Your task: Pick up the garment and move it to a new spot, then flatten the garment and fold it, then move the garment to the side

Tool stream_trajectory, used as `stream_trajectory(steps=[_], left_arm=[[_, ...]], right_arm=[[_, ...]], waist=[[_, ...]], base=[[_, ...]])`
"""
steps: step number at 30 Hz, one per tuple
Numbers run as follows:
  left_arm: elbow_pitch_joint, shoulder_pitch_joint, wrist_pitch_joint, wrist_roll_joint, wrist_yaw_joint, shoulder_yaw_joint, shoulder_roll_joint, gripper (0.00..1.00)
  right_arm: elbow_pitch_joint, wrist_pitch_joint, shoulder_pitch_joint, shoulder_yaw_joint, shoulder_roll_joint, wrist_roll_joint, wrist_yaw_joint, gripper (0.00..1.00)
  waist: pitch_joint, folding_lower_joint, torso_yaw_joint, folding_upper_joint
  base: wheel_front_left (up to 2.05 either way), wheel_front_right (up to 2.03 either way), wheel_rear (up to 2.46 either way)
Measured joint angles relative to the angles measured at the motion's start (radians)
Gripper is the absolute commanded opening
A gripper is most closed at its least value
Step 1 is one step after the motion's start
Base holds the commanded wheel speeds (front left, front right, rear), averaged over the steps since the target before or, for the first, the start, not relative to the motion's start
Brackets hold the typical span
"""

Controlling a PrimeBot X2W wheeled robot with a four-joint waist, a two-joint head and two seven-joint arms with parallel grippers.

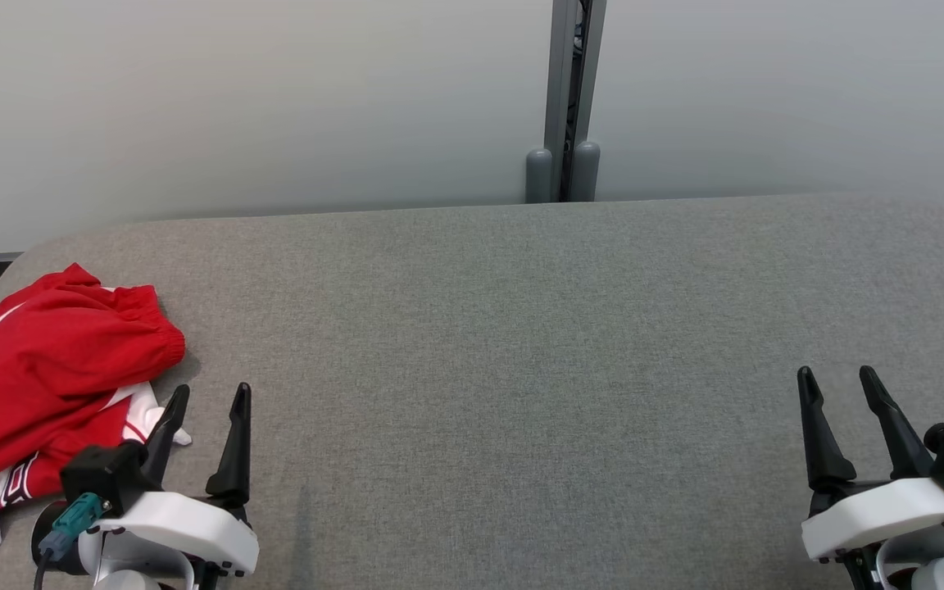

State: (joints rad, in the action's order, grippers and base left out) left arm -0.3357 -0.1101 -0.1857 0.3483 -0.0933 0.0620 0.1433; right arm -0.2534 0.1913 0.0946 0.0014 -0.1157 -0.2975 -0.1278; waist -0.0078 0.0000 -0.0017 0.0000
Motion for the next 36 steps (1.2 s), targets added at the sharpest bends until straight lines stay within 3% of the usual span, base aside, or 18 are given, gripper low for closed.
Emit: stream_trajectory(steps=[36], left_arm=[[-0.091, -0.034, -0.051, -0.144, 0.001, 0.025, 0.009, 1.00]], right_arm=[[-0.086, 0.069, 0.019, 0.037, -0.002, 0.083, -0.002, 1.00]], waist=[[-0.018, 0.0000, -0.012, 0.0000]], base=[[0.00, 0.00, 0.00]])
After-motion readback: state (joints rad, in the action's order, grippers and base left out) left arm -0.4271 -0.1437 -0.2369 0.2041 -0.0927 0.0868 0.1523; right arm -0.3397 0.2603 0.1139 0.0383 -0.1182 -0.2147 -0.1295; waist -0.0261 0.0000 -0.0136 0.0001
